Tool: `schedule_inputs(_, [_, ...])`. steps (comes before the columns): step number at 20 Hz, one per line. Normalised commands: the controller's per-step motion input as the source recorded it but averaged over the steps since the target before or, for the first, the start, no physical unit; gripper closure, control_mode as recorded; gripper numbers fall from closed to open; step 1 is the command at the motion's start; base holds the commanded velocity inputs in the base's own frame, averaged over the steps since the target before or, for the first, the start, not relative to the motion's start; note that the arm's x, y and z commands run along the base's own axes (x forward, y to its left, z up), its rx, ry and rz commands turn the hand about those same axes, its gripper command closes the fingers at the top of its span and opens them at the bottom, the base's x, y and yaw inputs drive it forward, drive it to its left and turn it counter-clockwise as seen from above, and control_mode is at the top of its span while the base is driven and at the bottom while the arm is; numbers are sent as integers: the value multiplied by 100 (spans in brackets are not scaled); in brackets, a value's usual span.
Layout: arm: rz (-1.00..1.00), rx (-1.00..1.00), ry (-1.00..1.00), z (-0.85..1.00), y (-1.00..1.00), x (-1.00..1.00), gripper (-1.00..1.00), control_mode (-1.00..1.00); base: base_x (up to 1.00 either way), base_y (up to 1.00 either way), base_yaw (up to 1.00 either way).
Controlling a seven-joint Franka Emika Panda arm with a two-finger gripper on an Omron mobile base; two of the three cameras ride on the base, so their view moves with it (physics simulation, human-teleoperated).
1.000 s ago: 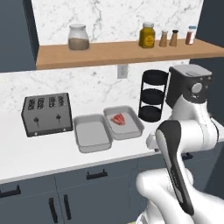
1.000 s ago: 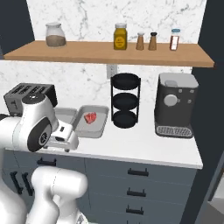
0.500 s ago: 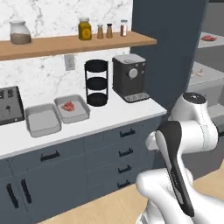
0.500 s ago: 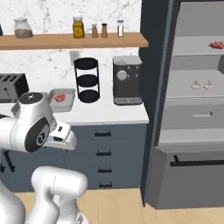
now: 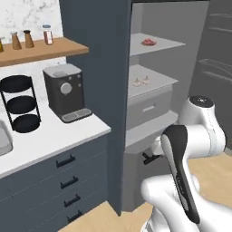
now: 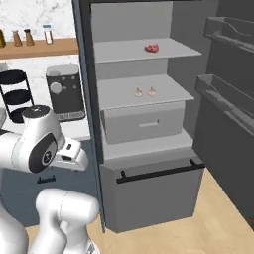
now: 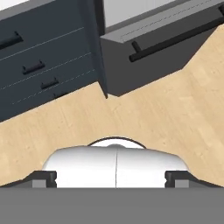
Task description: Place one garlic and one steak in each tupperware on the nearby counter, to pack two identical lunches.
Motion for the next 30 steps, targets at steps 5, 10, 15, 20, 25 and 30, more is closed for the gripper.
schedule_inputs(5, [0,0,0,0,0,0,-100,100,58,-97,37])
schedule_inputs(10, [0,0,0,0,0,0,-100,100,68,-76,37])
schedule_inputs(15, [0,0,0,0,0,0,-100,100,84,-39,29])
schedule_inputs(20, [0,0,0,0,0,0,-100,100,67,-12,22])
schedule_inputs(25, [0,0,0,0,0,0,-100,100,47,-14,18])
schedule_inputs(30, [0,0,-2,0,0,0,-100,-100,9,-2,3])
